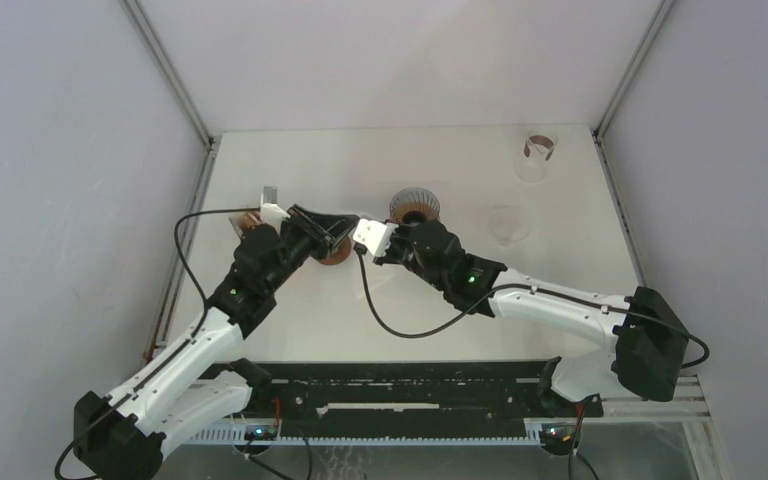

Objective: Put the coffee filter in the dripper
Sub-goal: Place the coffee filter in the coffee dripper.

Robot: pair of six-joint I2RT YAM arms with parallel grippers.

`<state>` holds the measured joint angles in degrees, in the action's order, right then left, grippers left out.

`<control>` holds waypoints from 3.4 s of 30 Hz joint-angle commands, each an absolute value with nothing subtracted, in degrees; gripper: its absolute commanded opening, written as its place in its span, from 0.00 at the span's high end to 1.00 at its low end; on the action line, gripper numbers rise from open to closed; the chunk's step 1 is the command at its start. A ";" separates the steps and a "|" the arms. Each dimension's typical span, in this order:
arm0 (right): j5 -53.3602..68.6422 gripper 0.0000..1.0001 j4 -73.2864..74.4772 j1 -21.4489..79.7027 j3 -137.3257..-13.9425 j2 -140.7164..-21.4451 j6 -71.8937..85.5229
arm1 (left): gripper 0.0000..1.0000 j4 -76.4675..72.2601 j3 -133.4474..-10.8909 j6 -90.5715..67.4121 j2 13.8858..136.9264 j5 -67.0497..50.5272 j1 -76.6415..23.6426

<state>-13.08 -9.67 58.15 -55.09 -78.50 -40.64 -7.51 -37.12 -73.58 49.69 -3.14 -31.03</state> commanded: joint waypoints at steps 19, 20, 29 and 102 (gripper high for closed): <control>-11.10 1.00 -12.04 56.22 -54.93 -75.76 -36.52 | 0.76 -11.52 -33.40 -75.07 48.12 -2.73 -31.42; -10.96 1.00 -11.93 56.20 -54.93 -75.78 -36.48 | 0.74 -11.88 -33.21 -75.32 48.03 -2.60 -31.46; -10.42 1.00 -11.03 56.25 -54.93 -75.85 -36.34 | 0.59 -14.09 -31.86 -76.58 46.90 -1.17 -31.42; -15.12 1.00 -11.77 60.53 -54.93 -79.28 -41.52 | 0.71 -13.97 -32.27 -78.31 46.31 0.49 -31.44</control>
<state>-14.06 -9.26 59.88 -54.78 -79.53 -40.82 -11.97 -31.03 -77.71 47.29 -0.14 -31.14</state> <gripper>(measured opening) 0.006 0.302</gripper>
